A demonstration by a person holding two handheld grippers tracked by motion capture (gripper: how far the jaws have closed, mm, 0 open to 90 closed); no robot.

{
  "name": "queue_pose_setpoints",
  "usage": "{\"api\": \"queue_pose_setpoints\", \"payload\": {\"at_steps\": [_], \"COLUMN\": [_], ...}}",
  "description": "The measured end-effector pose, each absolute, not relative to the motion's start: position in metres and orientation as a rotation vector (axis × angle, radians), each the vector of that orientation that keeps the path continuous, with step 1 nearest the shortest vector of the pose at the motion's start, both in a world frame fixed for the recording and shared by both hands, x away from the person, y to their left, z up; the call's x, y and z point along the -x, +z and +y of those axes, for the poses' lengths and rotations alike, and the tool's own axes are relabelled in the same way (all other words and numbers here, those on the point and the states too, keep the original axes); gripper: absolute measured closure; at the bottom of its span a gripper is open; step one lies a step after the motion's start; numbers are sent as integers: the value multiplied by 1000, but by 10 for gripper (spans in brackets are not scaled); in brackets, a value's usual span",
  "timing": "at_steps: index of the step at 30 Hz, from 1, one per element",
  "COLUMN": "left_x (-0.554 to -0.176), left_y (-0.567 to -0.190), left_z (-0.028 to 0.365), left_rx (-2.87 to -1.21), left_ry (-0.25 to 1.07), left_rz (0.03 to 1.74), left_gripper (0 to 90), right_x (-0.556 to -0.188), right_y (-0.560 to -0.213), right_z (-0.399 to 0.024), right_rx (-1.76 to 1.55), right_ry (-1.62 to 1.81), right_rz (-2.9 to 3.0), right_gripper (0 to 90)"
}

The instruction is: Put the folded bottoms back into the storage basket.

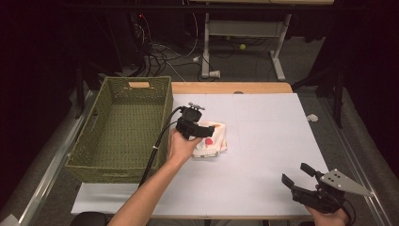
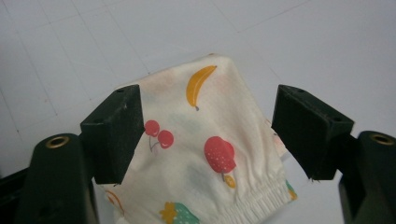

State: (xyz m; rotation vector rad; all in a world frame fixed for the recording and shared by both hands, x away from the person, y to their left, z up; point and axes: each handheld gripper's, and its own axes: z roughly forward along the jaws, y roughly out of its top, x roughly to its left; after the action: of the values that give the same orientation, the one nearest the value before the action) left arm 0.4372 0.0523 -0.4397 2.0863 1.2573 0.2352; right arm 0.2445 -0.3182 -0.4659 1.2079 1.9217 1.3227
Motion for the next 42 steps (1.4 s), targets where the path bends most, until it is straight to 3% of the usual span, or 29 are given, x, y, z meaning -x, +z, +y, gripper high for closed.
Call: {"api": "queue_pose_setpoints", "payload": {"at_steps": [30, 42], "left_x": [-474, -473], "left_y": [-488, -497], "left_z": [67, 61], "left_rx": [-2127, -2186], "left_ry": [148, 144], "left_rz": [1520, 1513], "left_gripper": [221, 280], "right_x": [-246, -246], "right_y": [-466, -466], "right_z": [-317, -317], "right_rx": [-1198, -1195], "right_ry": [1320, 1321], "right_rz": [1934, 1935], "right_gripper": [201, 201]}}
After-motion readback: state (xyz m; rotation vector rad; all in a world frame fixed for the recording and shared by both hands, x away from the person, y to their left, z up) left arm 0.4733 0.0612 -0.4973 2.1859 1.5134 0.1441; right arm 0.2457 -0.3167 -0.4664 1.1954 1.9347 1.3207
